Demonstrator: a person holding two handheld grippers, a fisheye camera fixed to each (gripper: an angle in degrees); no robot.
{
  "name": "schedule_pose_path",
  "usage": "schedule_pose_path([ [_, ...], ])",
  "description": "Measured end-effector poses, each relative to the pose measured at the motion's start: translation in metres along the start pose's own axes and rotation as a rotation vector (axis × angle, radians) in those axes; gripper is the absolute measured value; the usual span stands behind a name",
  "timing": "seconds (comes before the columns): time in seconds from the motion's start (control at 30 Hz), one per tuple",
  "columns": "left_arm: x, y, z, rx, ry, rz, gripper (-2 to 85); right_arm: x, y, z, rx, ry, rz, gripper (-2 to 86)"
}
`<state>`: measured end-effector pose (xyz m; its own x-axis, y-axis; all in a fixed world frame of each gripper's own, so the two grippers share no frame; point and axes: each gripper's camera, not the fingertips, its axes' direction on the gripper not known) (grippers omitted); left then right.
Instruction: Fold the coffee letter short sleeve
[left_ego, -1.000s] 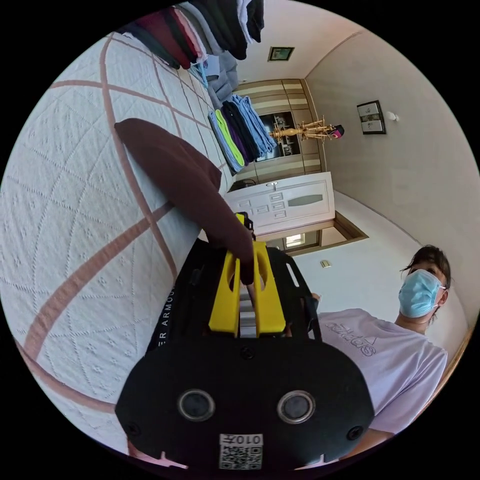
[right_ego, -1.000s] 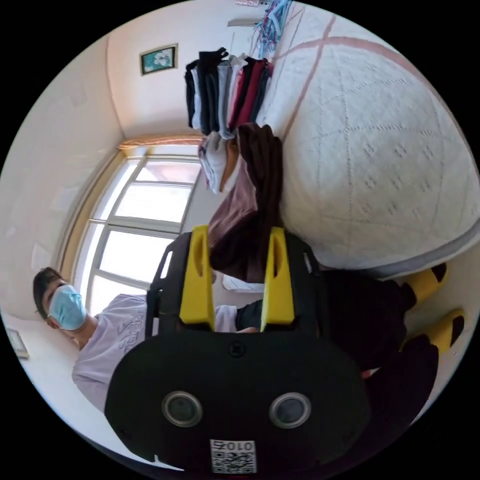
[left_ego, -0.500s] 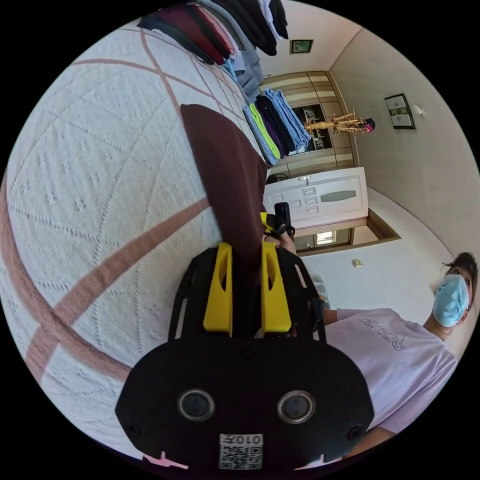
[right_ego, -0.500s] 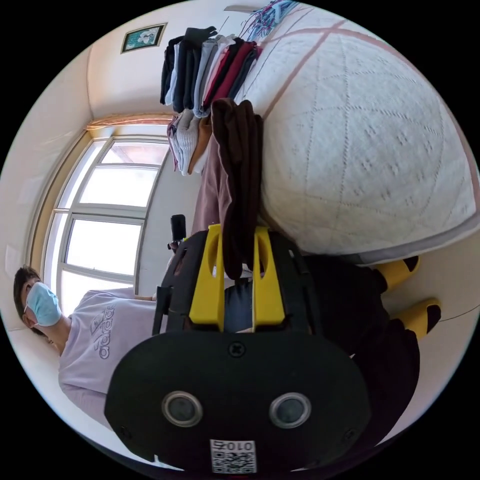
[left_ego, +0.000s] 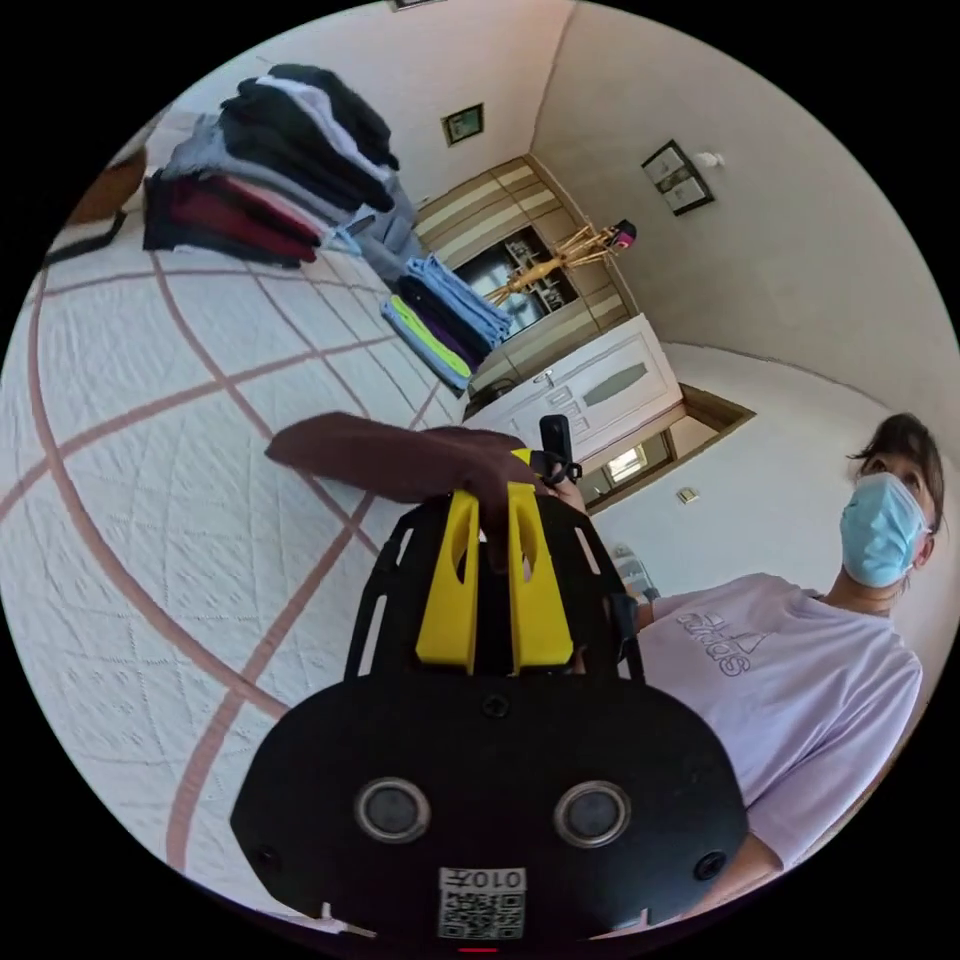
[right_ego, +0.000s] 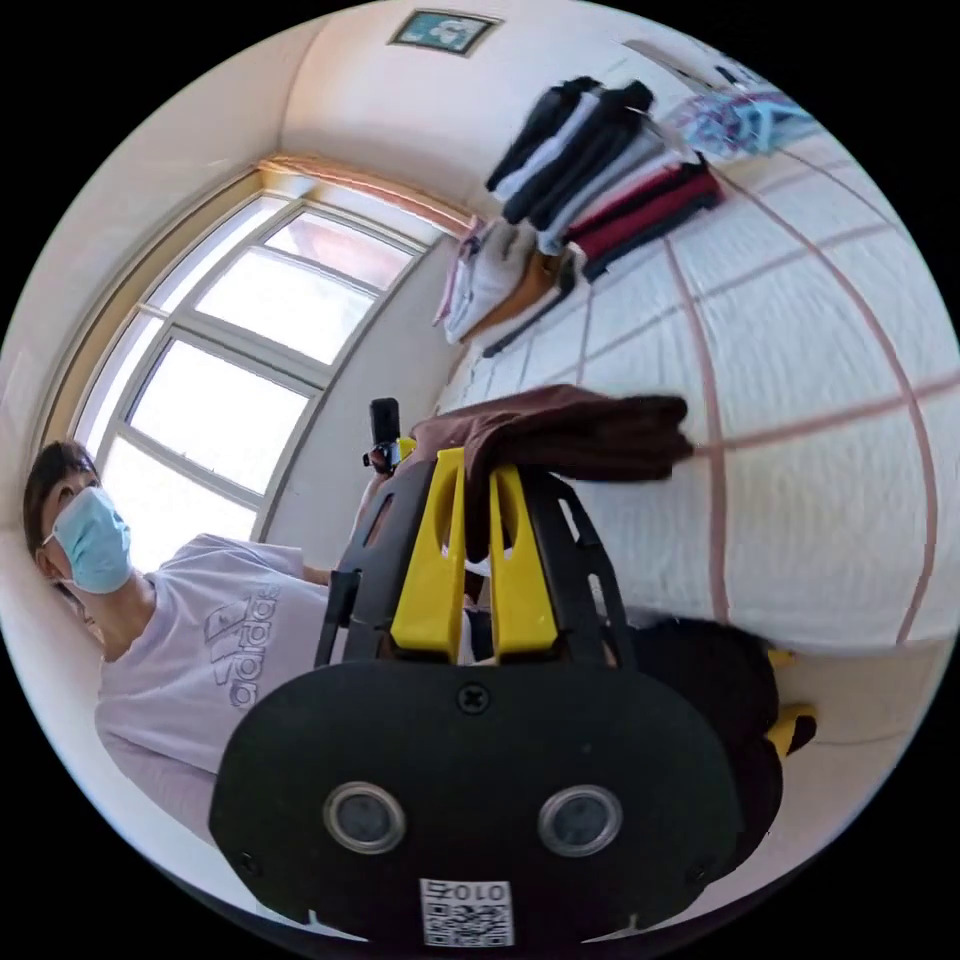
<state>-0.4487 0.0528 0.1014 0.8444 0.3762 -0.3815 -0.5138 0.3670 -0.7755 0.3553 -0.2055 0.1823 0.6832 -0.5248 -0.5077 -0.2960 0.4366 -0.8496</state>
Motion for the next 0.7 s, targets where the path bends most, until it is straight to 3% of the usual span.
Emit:
schedule_pose_path([
  [0.2, 0.041, 0.007, -0.109, 0.071, -0.057, 0.148, 6.9, -0.085, -0.062, 0.014, -0.068, -0.045, -0.156, 5.5],
  [0.47, -0.028, 0.018, -0.262, 0.216, -0.090, 0.057, 6.7, -0.112, -0.201, 0.123, -0.312, -0.124, -0.122, 5.5],
  [0.6, -0.052, -0.044, -0.361, 0.280, -0.139, 0.100, 6.7, -0.135, -0.297, 0.157, -0.334, -0.169, -0.151, 5.5],
  [0.7, -0.018, -0.107, -0.441, 0.369, -0.264, 0.275, 6.5, -0.203, -0.388, 0.163, -0.267, -0.151, -0.365, 5.4],
])
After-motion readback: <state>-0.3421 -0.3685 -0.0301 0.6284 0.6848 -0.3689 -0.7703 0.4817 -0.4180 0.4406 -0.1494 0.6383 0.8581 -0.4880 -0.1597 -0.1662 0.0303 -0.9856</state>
